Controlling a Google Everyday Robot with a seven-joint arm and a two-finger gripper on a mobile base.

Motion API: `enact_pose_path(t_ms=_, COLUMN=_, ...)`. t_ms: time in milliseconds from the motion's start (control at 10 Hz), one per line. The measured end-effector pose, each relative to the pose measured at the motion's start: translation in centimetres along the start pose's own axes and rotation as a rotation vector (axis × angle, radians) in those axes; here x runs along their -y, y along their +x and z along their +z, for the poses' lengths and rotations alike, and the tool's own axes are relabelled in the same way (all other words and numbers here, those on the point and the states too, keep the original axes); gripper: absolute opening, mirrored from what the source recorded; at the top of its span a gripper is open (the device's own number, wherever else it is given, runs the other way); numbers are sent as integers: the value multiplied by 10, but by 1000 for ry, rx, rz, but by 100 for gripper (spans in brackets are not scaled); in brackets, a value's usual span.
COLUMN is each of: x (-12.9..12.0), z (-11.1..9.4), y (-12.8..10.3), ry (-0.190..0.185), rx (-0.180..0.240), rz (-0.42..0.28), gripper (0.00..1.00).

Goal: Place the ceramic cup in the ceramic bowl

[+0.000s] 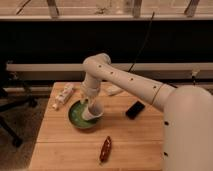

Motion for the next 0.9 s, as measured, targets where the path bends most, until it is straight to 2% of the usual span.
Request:
enact_pose_path(t_ms=400, x=4, z=-3, y=0, ry=36, rx=20, rz=-1, gripper=80)
enact_pose_path(t_ms=700, x=6, z=-37, y=-8, ry=55, rx=31, rz=-32, gripper=80)
enact_pose_path(t_ms=900, x=9, z=-53, y=-10, ry=54, rx=30, rz=-35, gripper=80)
